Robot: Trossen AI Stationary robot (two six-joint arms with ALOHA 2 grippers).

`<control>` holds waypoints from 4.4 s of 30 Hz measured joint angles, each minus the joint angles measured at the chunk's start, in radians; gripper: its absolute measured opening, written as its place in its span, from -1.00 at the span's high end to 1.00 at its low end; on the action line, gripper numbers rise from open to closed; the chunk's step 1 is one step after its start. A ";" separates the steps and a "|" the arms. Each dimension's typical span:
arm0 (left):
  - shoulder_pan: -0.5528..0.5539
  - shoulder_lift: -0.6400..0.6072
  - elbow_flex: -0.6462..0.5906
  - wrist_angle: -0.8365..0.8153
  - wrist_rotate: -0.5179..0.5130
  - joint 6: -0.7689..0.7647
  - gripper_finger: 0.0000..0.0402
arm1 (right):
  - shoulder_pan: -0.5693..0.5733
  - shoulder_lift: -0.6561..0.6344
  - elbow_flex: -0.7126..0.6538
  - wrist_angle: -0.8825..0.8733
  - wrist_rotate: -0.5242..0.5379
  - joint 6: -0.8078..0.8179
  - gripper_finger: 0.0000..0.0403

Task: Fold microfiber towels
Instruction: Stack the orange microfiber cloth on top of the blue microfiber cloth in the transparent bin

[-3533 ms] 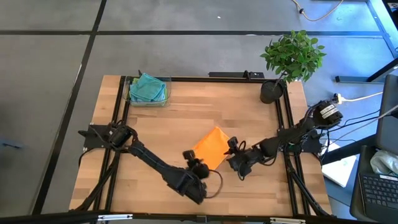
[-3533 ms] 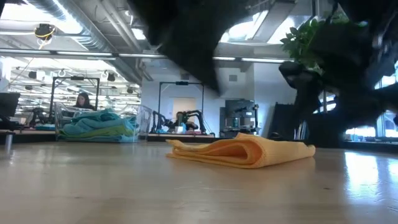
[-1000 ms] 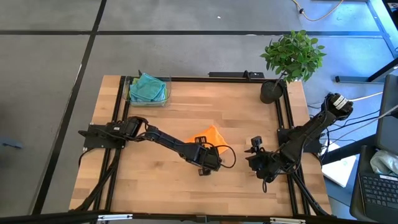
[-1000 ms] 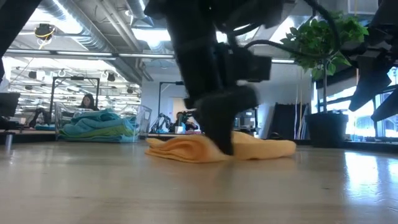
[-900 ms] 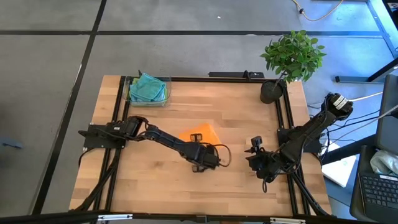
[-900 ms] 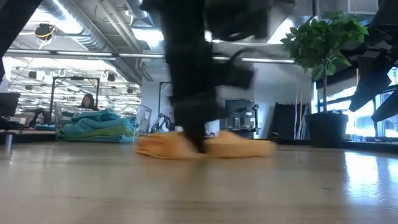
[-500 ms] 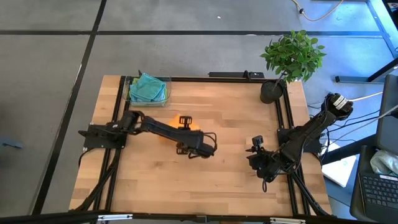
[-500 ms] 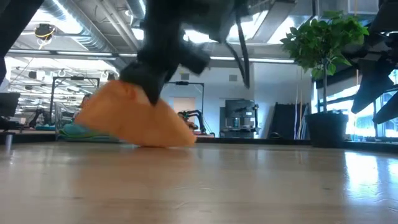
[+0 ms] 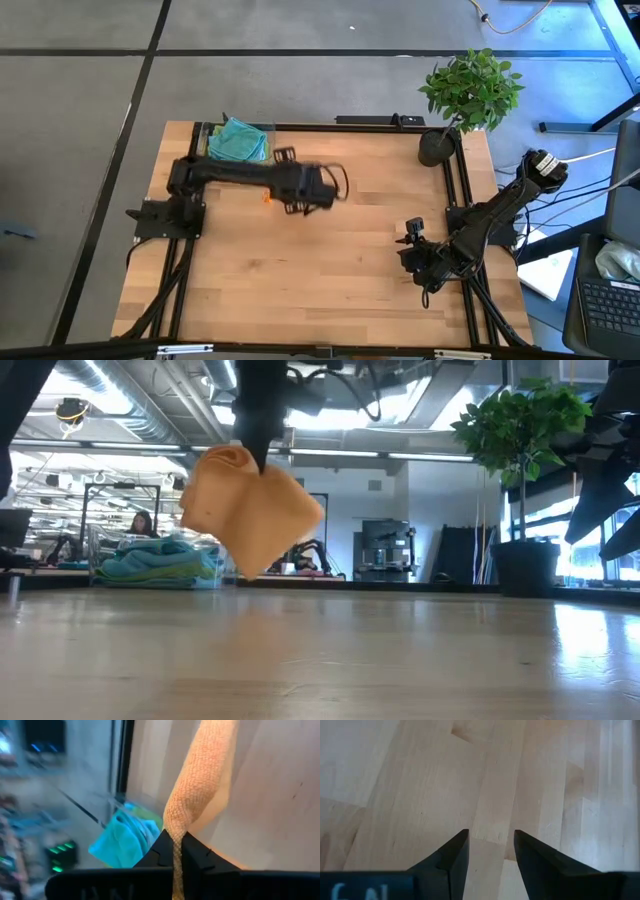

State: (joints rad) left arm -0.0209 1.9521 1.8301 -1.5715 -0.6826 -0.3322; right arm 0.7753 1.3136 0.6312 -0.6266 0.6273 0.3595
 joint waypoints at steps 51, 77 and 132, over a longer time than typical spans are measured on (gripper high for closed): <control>0.895 -0.101 -0.051 0.001 0.416 0.433 1.00 | -0.006 -0.001 0.000 0.002 -0.019 -0.076 0.21; 1.009 -0.100 -0.273 0.279 0.366 0.644 0.49 | -0.171 -0.001 0.000 0.089 -0.001 -0.213 0.21; 0.825 -0.231 -0.557 0.660 0.419 0.753 0.30 | -0.386 -0.001 -0.089 0.385 -0.186 -0.446 0.21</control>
State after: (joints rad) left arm 0.8044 1.7209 1.2728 -0.9111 -0.2635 0.4208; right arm 0.3889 1.3128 0.5420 -0.2416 0.4414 -0.0868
